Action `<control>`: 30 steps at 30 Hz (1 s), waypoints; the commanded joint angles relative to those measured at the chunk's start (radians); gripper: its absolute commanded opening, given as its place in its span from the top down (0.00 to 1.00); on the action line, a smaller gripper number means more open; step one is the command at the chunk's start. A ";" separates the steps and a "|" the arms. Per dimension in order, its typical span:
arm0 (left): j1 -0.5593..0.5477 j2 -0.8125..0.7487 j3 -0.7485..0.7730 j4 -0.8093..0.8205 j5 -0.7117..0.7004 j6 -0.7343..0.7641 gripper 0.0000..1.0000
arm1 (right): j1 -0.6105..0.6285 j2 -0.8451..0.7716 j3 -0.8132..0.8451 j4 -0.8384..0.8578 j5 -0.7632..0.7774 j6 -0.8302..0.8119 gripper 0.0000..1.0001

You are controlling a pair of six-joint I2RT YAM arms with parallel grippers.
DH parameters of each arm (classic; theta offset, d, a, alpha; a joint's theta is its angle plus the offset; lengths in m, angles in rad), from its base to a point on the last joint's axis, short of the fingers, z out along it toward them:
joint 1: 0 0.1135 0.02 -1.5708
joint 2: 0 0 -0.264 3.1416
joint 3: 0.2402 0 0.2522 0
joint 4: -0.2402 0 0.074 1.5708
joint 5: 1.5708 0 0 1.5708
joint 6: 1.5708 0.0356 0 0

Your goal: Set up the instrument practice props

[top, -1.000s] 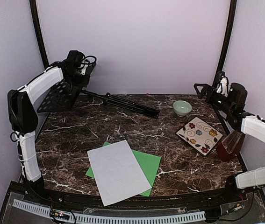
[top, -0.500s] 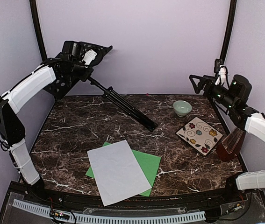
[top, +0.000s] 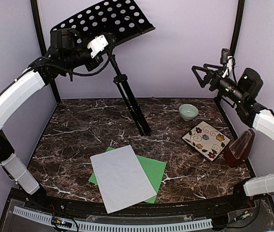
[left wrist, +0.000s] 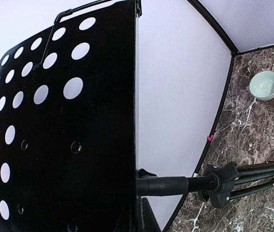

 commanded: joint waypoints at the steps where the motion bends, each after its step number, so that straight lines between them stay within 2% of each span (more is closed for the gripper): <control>1: -0.019 -0.182 -0.023 0.432 0.128 0.072 1.00 | 0.007 0.118 0.156 -0.052 -0.197 0.068 0.00; 7: -0.030 -0.260 -0.137 0.498 0.292 0.083 1.00 | 0.032 0.200 0.124 0.140 -0.291 0.221 0.00; 9: -0.031 -0.279 -0.156 0.504 0.347 0.086 1.00 | 0.035 0.233 0.123 0.184 -0.291 0.221 0.00; 11: -0.030 -0.293 -0.165 0.494 0.416 0.092 1.00 | 0.038 0.272 0.150 0.195 -0.291 0.221 0.00; 12: -0.031 -0.297 -0.171 0.498 0.459 0.086 1.00 | 0.041 0.290 0.165 0.210 -0.408 0.280 0.01; 13: -0.033 -0.301 -0.178 0.510 0.485 0.070 1.00 | 0.048 0.308 0.180 0.220 -0.459 0.304 0.02; 16: -0.036 -0.311 -0.189 0.552 0.553 0.026 1.00 | 0.083 0.366 0.263 0.215 -0.528 0.337 0.05; 24: -0.036 -0.311 -0.187 0.621 0.695 -0.070 1.00 | 0.207 0.501 0.417 0.287 -0.659 0.464 0.13; 30: -0.067 -0.319 -0.192 0.663 0.818 -0.151 1.00 | 0.233 0.544 0.441 0.390 -0.716 0.591 0.15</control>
